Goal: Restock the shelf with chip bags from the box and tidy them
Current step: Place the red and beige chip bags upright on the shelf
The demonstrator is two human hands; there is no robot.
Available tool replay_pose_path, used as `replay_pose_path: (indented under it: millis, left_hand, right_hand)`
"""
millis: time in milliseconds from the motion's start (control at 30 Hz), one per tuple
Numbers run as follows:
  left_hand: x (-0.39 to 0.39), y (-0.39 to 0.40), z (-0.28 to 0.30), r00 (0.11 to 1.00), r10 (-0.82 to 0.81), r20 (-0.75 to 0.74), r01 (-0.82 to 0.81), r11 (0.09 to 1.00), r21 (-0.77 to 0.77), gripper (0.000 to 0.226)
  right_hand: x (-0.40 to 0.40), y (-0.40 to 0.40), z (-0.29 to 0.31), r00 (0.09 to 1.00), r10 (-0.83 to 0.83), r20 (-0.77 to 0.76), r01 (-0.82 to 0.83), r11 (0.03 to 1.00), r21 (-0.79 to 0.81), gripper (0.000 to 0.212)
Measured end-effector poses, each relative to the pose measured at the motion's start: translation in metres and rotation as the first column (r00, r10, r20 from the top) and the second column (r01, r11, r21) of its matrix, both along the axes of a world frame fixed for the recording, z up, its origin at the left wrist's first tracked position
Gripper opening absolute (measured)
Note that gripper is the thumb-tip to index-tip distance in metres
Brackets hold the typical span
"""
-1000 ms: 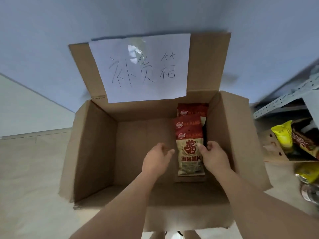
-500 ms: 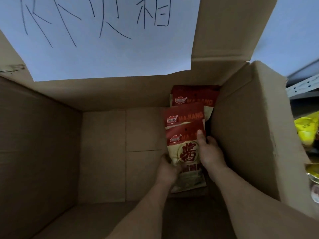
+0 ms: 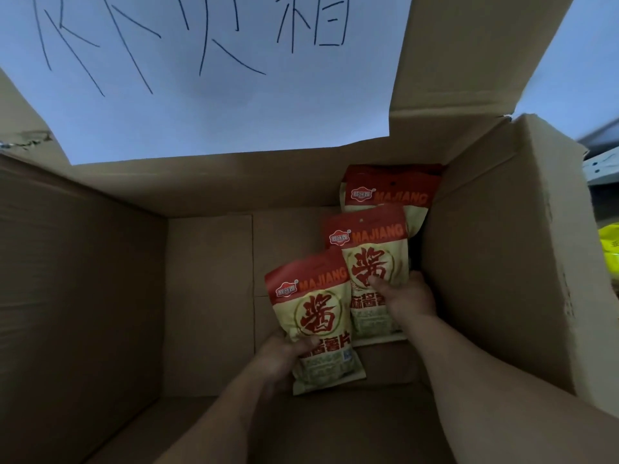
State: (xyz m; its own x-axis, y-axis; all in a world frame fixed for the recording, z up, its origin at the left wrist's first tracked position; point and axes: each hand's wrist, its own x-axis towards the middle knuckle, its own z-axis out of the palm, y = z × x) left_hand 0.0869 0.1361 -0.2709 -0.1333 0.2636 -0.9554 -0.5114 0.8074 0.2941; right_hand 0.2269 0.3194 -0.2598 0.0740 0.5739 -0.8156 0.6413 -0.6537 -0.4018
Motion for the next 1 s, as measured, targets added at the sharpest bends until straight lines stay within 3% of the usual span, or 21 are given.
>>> replay_pose_path:
  millis: [200,333,433,567,733,867,1000]
  left_hand:
    - [-0.01,0.002,0.046,0.98,-0.189,0.068,0.187,0.982,0.034,0.02]
    - [-0.021,-0.001,0.109,0.962,-0.272,0.037,0.27,0.961,0.062,0.039]
    - [-0.024,0.003,0.177,0.956,-0.292,0.024,0.288,0.952,0.106,0.03]
    - [-0.019,0.006,0.264,0.944,-0.328,-0.041,0.327,0.914,0.24,0.036]
    - [0.001,-0.002,0.358,0.874,-0.47,-0.128,0.48,0.791,0.379,0.036]
    - [0.029,-0.022,0.432,0.816,-0.552,-0.172,0.554,0.663,0.503,0.035]
    - [0.058,-0.048,0.494,0.754,-0.619,-0.219,0.604,0.523,0.601,0.034]
  right_hand:
    - [0.006,-0.008,0.024,0.988,0.078,-0.135,-0.077,0.997,0.013,0.025]
    - [0.017,-0.013,0.084,0.959,0.006,-0.283,-0.008,1.0,-0.004,0.037]
    - [0.031,-0.016,0.145,0.923,-0.073,-0.378,0.079,0.997,0.001,0.042]
    - [0.055,-0.025,0.241,0.892,-0.077,-0.445,0.125,0.989,0.079,0.045]
    - [0.096,-0.058,0.359,0.865,-0.099,-0.492,0.236,0.946,0.223,0.027]
    - [0.142,-0.106,0.433,0.881,-0.161,-0.445,0.352,0.851,0.389,0.055]
    - [0.174,-0.162,0.511,0.856,-0.229,-0.464,0.461,0.744,0.483,0.022]
